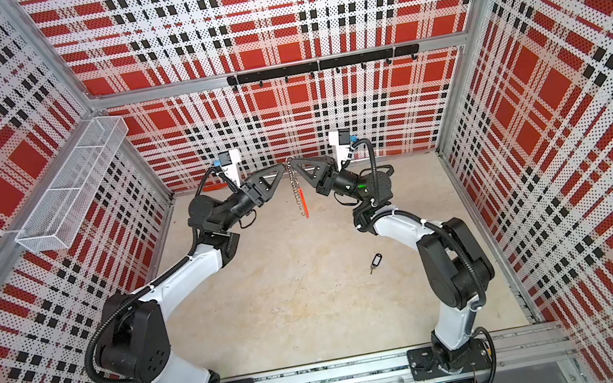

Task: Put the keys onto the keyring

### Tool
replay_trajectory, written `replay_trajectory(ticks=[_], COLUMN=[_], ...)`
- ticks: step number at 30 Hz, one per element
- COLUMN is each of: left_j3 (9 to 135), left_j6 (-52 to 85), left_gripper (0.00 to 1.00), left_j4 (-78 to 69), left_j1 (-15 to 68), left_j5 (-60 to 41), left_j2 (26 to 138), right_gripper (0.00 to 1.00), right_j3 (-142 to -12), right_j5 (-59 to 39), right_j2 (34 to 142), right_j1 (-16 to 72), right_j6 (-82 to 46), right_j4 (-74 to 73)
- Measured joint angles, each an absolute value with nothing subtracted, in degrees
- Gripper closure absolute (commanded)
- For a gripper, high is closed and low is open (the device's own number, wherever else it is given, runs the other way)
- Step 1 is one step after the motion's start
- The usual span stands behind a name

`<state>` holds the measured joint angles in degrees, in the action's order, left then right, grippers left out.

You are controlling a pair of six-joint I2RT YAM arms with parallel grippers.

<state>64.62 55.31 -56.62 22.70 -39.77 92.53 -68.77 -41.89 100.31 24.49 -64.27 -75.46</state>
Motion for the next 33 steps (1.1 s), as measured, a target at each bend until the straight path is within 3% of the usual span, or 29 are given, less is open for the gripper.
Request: replay_trajectory(ticks=[7,12,24,33], left_j3=[66.7,68.1,68.9,68.9], left_j6=[55.4,55.5,56.4,55.9], left_gripper=[0.48,0.49,0.72,1.00], left_j4=[-57.1,-57.5,-58.3,-58.7], left_j1=[23.3,23.7,24.2,24.1], left_j5=[-40.1,-40.1,-40.2,-40.3], left_j2=[93.2,94.2,95.7,95.8], right_gripper=[1.00,1.00,1.00,1.00], right_j3=[-68.8,-68.8,-68.8,-68.8], right_j5=[-42.0,-42.2,-42.4,-42.0], right_j2=[100.3,100.3,100.3,100.3], right_j1=[24.5,24.6,24.6,24.6], right_j6=[-63.9,-63.4,-62.8,-62.2], right_j4=[-75.0,-74.2,-73.2,-71.4])
